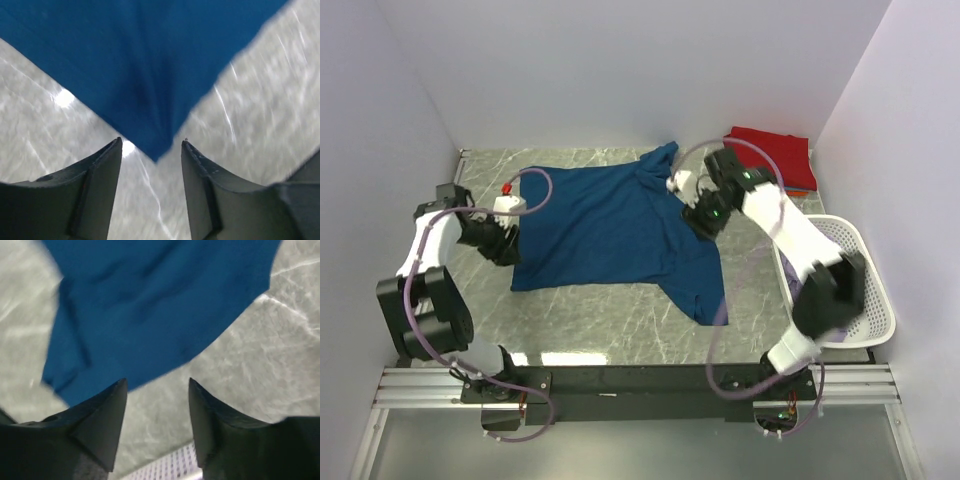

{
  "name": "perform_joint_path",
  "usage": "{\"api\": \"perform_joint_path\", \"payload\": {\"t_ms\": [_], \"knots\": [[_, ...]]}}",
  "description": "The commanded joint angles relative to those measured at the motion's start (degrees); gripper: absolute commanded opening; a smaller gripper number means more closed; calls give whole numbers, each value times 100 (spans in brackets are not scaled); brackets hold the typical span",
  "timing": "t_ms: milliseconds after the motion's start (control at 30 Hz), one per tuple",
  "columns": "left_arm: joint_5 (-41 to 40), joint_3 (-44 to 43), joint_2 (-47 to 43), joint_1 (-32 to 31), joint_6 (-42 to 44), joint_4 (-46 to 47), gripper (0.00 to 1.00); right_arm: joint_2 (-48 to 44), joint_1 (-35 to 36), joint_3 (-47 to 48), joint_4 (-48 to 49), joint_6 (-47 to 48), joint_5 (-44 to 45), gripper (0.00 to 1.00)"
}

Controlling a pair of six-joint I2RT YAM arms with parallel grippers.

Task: Fold and stack the t-shirts
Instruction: Flatten the tshirt out

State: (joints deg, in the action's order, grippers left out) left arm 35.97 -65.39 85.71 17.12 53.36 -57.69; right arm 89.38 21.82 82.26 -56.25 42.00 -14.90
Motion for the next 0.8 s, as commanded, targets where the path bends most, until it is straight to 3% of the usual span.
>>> {"api": "perform_joint_path", "payload": {"t_ms": [0, 300, 533, 767], "knots": [[-141, -176, 348, -358, -1599, 1311, 55, 921, -292, 1007, 158, -1008, -242, 58], [-985, -554, 1693, -631, -2638, 1849, 41, 2837, -328, 1952, 553, -1835, 197, 42], [-1697, -335, 1976, -623, -2744, 1823, 40, 3234, -337, 1478, 755, -1941, 899, 33], [-2444, 463, 1853, -614, -2542, 1805, 30, 3296, -345, 803, 397, -1976, 1305, 26]]}}
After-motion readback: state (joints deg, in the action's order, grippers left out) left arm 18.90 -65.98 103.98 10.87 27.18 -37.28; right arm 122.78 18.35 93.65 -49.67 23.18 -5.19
